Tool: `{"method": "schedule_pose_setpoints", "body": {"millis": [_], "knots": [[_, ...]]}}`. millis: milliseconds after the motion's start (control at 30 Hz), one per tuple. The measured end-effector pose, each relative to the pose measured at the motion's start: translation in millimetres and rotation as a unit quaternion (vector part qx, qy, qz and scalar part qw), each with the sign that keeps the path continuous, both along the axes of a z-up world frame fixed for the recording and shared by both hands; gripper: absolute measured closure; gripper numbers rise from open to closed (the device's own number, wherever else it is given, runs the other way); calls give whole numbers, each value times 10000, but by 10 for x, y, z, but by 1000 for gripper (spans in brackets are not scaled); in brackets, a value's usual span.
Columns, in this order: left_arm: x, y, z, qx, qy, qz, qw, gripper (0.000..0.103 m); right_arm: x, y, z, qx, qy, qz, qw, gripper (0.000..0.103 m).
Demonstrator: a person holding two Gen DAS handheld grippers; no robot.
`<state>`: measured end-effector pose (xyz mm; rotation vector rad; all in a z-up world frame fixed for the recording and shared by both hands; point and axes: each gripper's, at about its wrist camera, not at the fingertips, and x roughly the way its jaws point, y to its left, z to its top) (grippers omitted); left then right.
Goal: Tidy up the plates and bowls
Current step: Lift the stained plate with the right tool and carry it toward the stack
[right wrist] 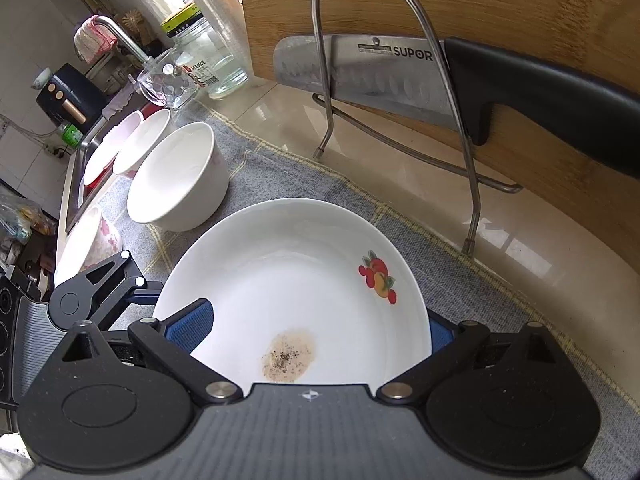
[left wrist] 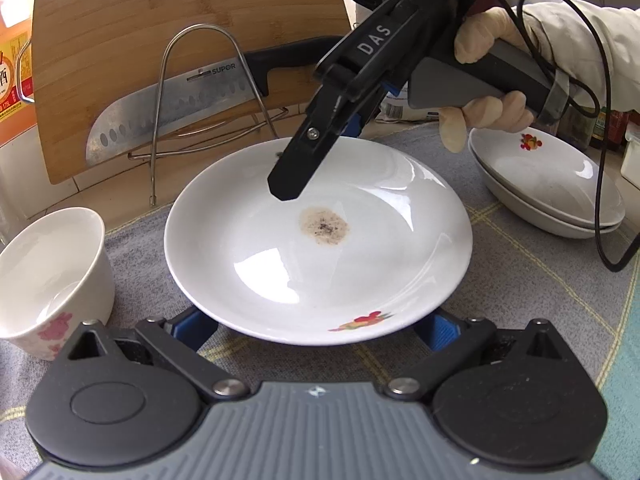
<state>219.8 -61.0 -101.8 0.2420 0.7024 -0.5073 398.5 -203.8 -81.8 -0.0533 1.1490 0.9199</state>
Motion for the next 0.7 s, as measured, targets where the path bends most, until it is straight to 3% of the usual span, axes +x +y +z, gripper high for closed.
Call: {"method": "schedule_pose_setpoints", "body": {"millis": [467, 700], "knots": [[-332, 29, 176, -150, 179, -102, 9997, 1, -379, -61, 164, 85, 49, -82, 9999, 0], [-524, -6, 278, -48, 140, -213, 9997, 1, -606, -116, 260, 138, 3, -159, 9998, 0]]}}
